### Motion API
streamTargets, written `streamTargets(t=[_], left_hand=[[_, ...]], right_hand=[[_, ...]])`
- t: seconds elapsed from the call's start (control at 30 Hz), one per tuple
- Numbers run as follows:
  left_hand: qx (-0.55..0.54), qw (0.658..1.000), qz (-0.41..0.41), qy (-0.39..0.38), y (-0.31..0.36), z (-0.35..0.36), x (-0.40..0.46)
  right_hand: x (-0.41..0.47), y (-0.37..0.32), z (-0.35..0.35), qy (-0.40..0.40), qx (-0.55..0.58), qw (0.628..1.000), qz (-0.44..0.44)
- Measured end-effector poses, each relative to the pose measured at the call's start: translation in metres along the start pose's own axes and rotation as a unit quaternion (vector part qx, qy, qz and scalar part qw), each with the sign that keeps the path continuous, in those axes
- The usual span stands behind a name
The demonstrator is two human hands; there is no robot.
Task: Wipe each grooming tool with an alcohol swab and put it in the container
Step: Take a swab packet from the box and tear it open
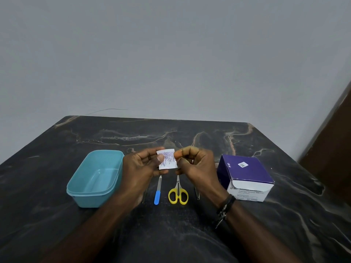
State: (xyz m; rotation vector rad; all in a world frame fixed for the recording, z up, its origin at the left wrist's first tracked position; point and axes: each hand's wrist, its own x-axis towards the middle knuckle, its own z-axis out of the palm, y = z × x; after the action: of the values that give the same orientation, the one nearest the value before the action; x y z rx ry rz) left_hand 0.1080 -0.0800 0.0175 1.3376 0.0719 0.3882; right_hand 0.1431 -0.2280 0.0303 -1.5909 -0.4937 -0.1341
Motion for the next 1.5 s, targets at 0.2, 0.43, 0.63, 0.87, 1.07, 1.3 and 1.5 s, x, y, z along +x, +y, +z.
streamTargets(t=[0.2,0.43,0.63,0.87,1.07,1.3,1.5], left_hand=[[0.030,0.998,0.036,0.029,0.0023,0.0019,-0.0019],[0.074,0.994,0.069,0.041,0.0033,0.0023,-0.0028],[0.087,0.992,0.076,0.043,0.0037,0.0014,-0.0028],[0.116,0.987,0.099,0.045,0.0018,0.0001,-0.0046],[0.134,0.983,0.112,0.055,0.0001,0.0011,-0.0041],[0.156,0.979,0.113,0.074,-0.0013,0.0021,-0.0070],[0.162,0.977,0.111,0.081,-0.0040,0.0017,-0.0060]], right_hand=[[0.0016,0.0003,-0.0024,-0.027,0.008,1.000,0.012],[0.0041,0.0032,-0.0037,-0.039,-0.005,0.999,0.032],[0.0046,0.0041,-0.0044,-0.057,-0.019,0.998,0.022],[0.0043,0.0036,-0.0076,-0.065,0.000,0.998,0.025],[0.0036,0.0047,-0.0080,-0.077,-0.007,0.997,0.027],[0.0016,0.0014,-0.0068,-0.089,-0.013,0.996,0.021],[0.0028,0.0020,-0.0085,-0.082,-0.022,0.996,0.033]])
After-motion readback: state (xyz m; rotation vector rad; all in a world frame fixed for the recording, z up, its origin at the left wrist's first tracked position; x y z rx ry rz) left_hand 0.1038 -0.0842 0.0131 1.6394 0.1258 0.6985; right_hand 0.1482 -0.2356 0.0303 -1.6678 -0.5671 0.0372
